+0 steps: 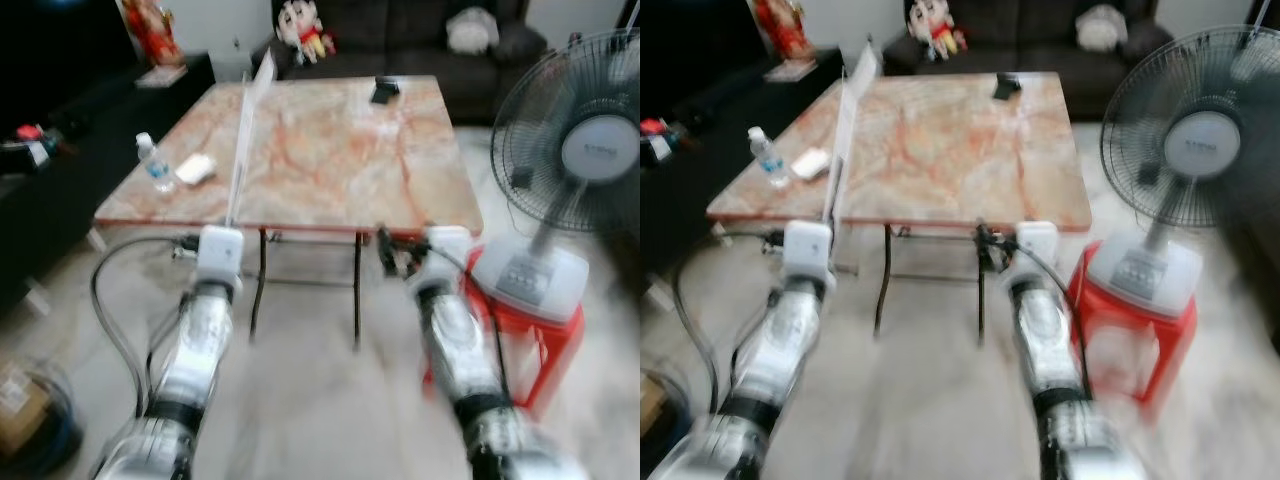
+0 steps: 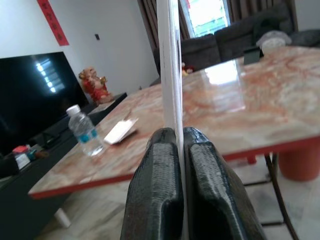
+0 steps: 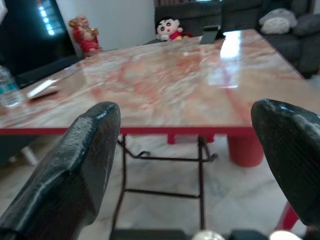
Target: Picking trash to rubbish bin
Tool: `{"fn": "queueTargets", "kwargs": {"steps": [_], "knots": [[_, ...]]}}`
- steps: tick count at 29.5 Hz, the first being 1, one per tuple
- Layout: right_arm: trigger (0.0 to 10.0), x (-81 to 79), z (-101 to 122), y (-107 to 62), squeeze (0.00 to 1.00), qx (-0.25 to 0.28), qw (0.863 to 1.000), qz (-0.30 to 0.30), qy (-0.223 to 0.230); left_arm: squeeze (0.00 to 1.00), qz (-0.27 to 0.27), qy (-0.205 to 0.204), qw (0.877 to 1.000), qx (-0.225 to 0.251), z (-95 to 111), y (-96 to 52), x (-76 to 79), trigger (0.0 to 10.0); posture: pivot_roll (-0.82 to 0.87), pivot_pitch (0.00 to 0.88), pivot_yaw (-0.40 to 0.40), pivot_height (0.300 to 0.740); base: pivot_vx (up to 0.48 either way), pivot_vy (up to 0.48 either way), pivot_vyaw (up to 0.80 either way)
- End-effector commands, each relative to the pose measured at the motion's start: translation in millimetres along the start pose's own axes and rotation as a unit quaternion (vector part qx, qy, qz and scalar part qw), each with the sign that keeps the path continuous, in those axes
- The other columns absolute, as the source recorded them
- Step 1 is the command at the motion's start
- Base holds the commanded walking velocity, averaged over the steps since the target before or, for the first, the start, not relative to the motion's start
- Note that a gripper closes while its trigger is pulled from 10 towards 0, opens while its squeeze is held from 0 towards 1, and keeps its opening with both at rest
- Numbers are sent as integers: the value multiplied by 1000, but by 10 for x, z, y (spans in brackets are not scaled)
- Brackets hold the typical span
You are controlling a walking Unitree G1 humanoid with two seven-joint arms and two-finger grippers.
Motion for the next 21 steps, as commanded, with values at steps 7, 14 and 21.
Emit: {"fn": "queueTargets", "kwargs": {"steps": [7,14,21], "knots": [[10000,76,-490,-200,0,-95,996,-4,3,0,2,-16,994,-111,-505,-212,-167,10000,13,0,61,740,0,0,0],[10000,67,-1071,-594,0,-215,976,9,13,0,36,-50,962,-265,-1157,-730,-419,10000,14,0,62,740,0,0,0],[10000,28,-1653,-1220,0,-354,935,19,11,0,97,-62,886,-448,-1763,-1662,-677,10000,8,0,60,740,0,0,0]]}}
Point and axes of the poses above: a point about 5 cm out from each wrist's last joint towards the gripper, its own y axis pointing out of the wrist towards the gripper, its own z axis along the axis of the wrist's last joint, x = y × z, the point moved 4 cm from there along y, pointing out of the wrist towards the gripper, and after that the axes turned 15 degrees about -y, right-handed, at the moved point
